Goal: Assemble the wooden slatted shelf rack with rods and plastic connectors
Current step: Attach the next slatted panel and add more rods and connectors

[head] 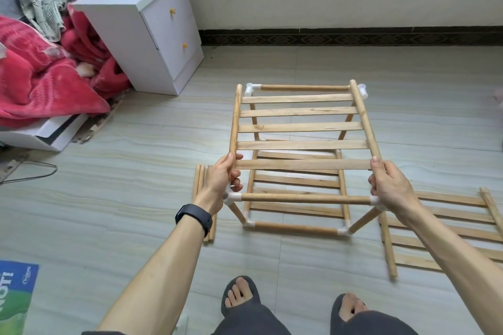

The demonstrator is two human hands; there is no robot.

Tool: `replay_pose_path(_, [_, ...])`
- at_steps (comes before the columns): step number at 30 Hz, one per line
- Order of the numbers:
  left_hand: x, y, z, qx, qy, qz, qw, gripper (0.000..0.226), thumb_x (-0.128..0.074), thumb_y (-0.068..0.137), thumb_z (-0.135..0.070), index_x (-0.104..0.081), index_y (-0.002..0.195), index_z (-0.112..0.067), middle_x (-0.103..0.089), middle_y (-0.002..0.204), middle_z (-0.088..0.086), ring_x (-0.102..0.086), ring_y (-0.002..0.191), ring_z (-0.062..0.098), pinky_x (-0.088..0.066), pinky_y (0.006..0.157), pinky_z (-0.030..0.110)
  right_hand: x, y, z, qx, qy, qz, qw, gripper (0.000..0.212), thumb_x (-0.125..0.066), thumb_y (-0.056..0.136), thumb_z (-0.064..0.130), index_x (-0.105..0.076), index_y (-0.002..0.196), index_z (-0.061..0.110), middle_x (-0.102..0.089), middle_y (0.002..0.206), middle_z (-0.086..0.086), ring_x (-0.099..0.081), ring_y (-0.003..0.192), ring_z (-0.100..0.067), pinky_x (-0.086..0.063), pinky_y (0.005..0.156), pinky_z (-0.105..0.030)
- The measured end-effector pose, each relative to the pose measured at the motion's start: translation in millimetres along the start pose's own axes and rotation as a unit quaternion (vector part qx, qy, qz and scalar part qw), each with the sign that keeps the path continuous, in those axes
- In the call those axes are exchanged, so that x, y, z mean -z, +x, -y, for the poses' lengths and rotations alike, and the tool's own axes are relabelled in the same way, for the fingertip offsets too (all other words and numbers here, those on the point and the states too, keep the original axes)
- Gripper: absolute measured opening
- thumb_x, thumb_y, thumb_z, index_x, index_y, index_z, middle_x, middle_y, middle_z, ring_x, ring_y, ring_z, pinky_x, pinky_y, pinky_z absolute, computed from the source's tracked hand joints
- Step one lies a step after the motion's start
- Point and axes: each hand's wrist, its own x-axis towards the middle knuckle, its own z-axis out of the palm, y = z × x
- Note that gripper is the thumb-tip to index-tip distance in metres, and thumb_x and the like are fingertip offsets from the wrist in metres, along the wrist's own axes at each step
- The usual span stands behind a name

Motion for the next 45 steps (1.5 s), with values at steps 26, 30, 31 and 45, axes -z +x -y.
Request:
replay_pose_path(26, [-16,-7,5,-0.052,0.236,-0.25,0.938,0.07,-0.017,0.099,-0.066,-0.066,0.107,-0.016,-0.069,0.108,0.01,-0.071,0.089,0.032,-0.056,0.085,0.045,-6,-12,3,-0.029,0.155,-0.004,0.987,0.034,-0.053,0.106,0.032,-0.051,0.077,0.014,-0.047,0.055,0.008,-0.039,0.051,-0.014,-0.033,0.048,-0.027])
replay_pose_path(30, [-37,-14,0,-0.271,0.465,-0.279,0.795,0.039,-0.047,0.1,-0.047,-0.054,0.126,-0.019,-0.056,0.127,0.013,-0.048,0.119,0.034,-0.039,0.094,0.046,-15,-21,12,-0.046,0.239,0.002,0.97,0.032,-0.051,0.107,0.024,-0.051,0.076,0.012,-0.048,0.06,0.002,-0.039,0.053,-0.015,-0.037,0.047,-0.023])
replay_pose_path(31, [-49,-21,0,-0.354,0.498,-0.227,0.759,0.039,-0.052,0.097,-0.046,-0.055,0.125,-0.02,-0.058,0.123,0.009,-0.048,0.116,0.03,-0.04,0.093,0.045,-21,-25,15,-0.047,0.254,0.003,0.966,0.033,-0.051,0.107,0.023,-0.051,0.075,0.012,-0.049,0.06,0.001,-0.041,0.054,-0.016,-0.038,0.05,-0.025])
replay_pose_path(45, [-172,-68,43,-0.324,0.689,0.117,0.638,0.054,-0.04,0.08,-0.06,-0.055,0.115,-0.023,-0.072,0.085,0.006,-0.067,0.084,0.032,-0.033,0.066,0.036,-12,-41,9,-0.095,0.278,0.18,0.939,0.017,-0.074,0.09,0.018,-0.068,0.106,0.019,-0.075,0.087,-0.003,-0.071,0.075,-0.016,-0.054,0.065,-0.026])
